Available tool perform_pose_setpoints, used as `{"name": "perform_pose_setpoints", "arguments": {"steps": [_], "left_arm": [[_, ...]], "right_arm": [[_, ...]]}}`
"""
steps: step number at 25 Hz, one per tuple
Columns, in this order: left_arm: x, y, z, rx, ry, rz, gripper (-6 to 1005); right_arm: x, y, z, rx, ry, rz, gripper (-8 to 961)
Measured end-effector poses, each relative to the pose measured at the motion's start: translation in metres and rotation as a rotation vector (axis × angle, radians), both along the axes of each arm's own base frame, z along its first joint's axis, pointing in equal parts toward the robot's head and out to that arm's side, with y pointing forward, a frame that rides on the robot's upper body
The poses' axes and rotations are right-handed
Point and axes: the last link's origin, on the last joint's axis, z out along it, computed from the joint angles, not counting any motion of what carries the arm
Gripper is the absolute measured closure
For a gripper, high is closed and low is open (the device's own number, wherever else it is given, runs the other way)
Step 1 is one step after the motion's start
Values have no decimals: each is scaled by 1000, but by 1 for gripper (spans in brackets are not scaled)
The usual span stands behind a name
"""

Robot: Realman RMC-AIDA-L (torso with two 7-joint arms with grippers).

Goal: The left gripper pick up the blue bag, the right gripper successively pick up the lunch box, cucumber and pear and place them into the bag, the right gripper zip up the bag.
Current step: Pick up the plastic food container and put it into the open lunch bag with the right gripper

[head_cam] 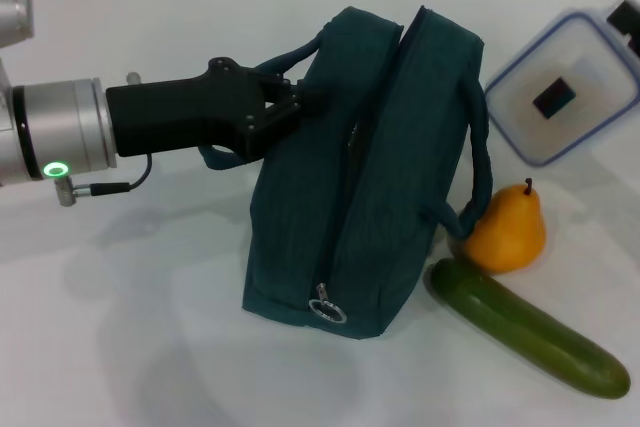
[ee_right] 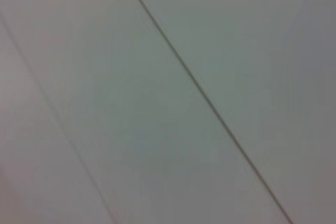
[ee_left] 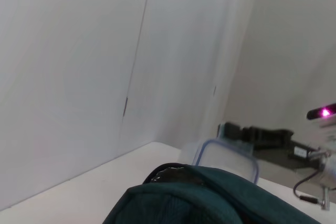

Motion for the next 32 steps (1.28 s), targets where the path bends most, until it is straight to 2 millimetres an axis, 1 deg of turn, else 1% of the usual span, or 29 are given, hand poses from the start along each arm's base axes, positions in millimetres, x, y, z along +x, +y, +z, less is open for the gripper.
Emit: {"name": "perform_pose_setpoints", "arguments": {"steps": [4,8,10,12,14,15,19,24,26,28,32], "left_arm": [[-1,1,2,7,2,0,948],[-1,1,3,13,4,-4,947],[-1,1,3,15,5,-7,947],[-1,1,3,17,6,-10,946],[-1,1,3,18,7,-10,946],[-1,1,3,17,7,-10,945],[-1,1,2,15,7,-9,944],[0,1,1,11,11,-14,943],[1,1,1,10,12,-16,943],[1,1,0,10,11,-17,942],[2,3,1,16,12,-17,941]], "right_arm": [[-12,-2,12,7,42,83,857],[-27,2,25,-5,88,164,857],[-40,7,32,-16,107,216,857],[-57,15,38,-41,130,275,857],[-72,23,40,-70,150,314,857],[-83,29,41,-90,162,341,857],[-116,47,39,-130,174,414,857],[-150,63,33,-154,157,475,856],[-158,66,30,-169,150,489,856],[-160,66,25,-181,138,486,856],[-153,64,7,-211,95,446,856]]}}
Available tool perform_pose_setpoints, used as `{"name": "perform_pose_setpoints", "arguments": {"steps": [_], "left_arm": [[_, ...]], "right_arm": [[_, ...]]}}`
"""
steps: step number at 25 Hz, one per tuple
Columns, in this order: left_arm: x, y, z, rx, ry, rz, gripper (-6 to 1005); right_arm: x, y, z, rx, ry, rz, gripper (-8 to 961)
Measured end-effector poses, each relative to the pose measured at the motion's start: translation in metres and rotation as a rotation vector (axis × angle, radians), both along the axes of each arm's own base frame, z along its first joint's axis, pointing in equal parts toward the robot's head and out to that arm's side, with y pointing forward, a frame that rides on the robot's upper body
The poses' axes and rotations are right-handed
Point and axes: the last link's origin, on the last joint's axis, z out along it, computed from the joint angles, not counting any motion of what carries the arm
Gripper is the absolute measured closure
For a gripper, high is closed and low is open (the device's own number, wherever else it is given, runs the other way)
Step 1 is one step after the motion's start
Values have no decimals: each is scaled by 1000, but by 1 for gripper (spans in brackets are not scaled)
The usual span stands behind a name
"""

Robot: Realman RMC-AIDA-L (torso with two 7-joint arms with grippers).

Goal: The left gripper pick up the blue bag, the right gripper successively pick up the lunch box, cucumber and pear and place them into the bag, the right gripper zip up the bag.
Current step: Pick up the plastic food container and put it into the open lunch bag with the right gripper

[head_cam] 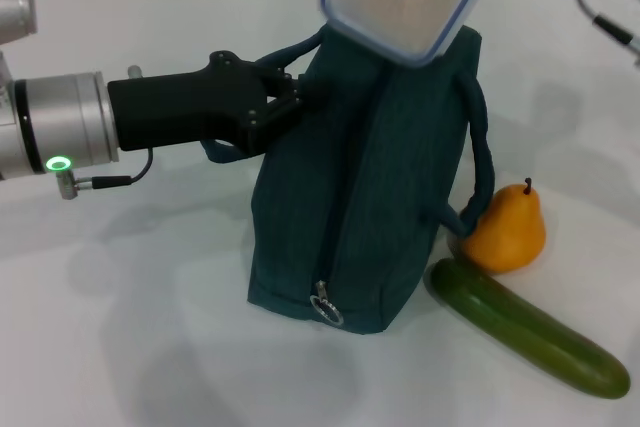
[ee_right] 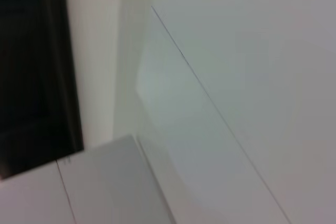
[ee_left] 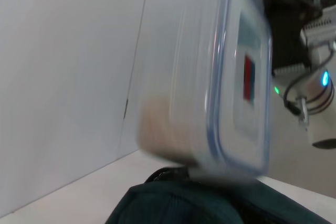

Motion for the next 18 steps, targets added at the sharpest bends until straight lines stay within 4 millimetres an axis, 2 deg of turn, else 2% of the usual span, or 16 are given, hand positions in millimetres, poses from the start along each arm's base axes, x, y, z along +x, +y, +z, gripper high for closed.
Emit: {"name": "perform_pose_setpoints", "arguments": {"steps": [4,13,18], "left_arm": [[0,1,-1,1,-3,8,940],[-1,4,0,13,0,18,938],[-2,5,-2,14,-4,31,937]], "right_arm": [[5,-7,-15,-37,-49,8,856],[39,-28,-27,-51,-138,-34,856],[47,-36,-35,-50,-226,-6,856]]}}
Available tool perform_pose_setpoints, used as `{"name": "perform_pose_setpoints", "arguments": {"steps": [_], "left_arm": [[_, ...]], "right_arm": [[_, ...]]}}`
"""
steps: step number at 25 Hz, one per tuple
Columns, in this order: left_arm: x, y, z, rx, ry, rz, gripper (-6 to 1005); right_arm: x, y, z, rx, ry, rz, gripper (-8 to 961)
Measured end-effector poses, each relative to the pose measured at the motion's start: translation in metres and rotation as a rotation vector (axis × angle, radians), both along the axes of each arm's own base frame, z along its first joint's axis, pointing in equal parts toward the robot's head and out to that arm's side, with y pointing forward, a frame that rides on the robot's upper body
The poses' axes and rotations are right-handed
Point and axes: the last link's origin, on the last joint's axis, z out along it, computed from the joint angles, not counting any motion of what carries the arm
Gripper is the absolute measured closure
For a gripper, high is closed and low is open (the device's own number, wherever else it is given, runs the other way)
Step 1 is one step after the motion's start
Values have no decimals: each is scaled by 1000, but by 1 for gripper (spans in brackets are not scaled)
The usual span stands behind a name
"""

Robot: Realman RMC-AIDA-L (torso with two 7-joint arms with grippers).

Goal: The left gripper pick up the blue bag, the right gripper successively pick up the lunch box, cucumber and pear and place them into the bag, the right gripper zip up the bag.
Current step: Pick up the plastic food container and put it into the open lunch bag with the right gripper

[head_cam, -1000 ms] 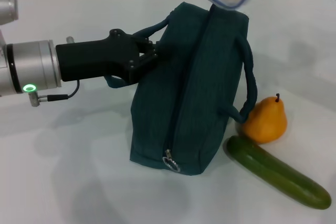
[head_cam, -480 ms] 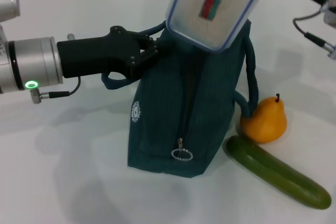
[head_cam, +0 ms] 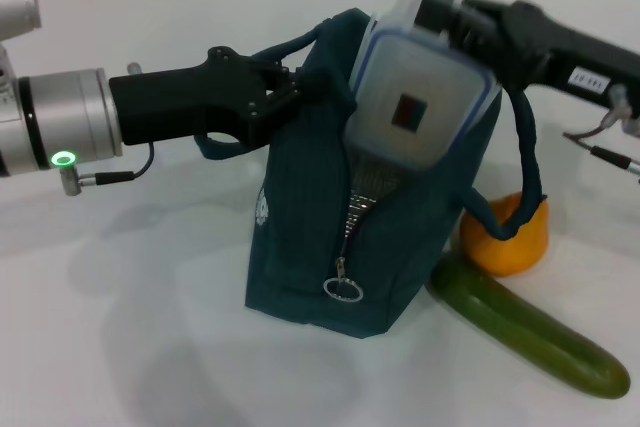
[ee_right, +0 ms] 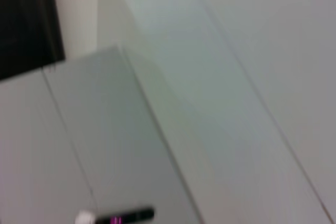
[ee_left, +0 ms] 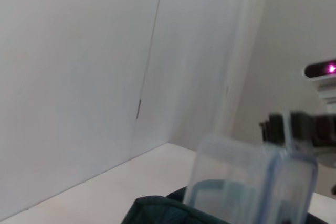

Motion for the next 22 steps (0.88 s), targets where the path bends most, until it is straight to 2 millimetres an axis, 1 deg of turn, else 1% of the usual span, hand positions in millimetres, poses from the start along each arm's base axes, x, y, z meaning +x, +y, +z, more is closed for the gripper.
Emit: {"name": "perform_pose_setpoints", "arguments": {"steps": [5,11,15,18,21,22], "left_arm": [[3,3,-2,1,2,-5,935],[3,4,-7,-19,-10,10,934],[5,6,-9,-23,-18,13,933],[7,7,-9,-19,-19,11,932],[6,9,-9,-12,-18,20,931],[6,9,-9,-10,-17,24,931]], "right_arm": [[1,-4,-12,-11,-74,40,855],[10,-11,-12,72,-97,72,855],[8,-10,-13,59,-104,83,855],[8,-11,-14,49,-111,81,815],[10,-12,-6,60,-110,90,775],[9,-12,-1,58,-116,101,708]]}}
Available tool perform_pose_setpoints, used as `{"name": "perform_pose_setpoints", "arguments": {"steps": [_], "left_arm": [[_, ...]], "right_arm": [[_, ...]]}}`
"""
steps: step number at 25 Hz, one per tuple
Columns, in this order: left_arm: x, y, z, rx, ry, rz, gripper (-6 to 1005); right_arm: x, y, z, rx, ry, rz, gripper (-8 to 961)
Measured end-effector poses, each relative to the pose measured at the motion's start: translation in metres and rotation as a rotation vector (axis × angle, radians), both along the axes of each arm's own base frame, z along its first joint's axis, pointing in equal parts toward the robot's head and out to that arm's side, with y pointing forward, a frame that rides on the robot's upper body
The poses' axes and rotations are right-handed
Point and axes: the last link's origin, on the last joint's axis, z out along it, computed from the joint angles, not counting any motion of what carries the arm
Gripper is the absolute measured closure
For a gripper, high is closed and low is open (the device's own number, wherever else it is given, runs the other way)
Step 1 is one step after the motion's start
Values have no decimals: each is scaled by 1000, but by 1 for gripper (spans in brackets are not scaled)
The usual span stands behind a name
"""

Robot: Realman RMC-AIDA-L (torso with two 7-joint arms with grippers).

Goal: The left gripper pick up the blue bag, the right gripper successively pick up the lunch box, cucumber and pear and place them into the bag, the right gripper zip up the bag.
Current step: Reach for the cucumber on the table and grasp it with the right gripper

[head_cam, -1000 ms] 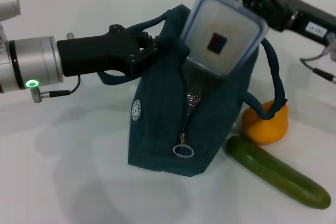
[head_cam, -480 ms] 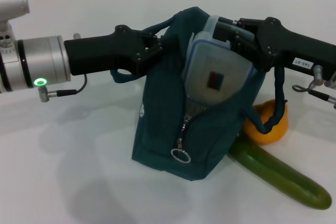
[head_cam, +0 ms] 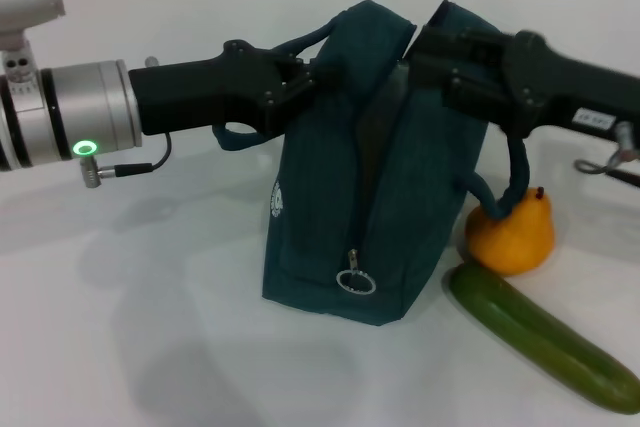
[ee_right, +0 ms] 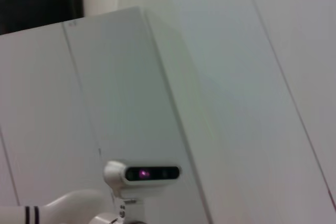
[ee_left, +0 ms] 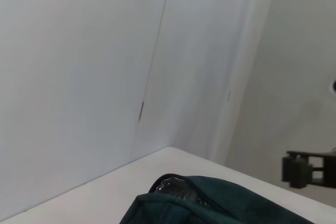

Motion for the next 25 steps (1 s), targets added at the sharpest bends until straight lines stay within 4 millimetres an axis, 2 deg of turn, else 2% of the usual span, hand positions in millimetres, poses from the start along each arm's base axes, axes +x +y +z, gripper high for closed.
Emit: {"name": "perform_pose_setpoints", "arguments": {"steps": [2,7,13,15,18,25], "left_arm": [[-2,0,0,2,1,6,931],[-6,2,0,13,16,32,929],[-8,3,-1,17,27,39,928],[-6,5,-1,20,29,36,927],[-5,7,-3,23,30,44,927],[0,11,-7,8,22,44,925]], "right_arm": [[-1,-2,12,-11,-34,22,575],[1,-22,43,-12,-174,61,367],[-4,-50,75,-101,-481,-18,267],[-6,-56,76,-163,-593,-62,234],[-8,-52,71,-210,-745,-144,184],[-4,-48,65,-252,-918,-229,186]]}}
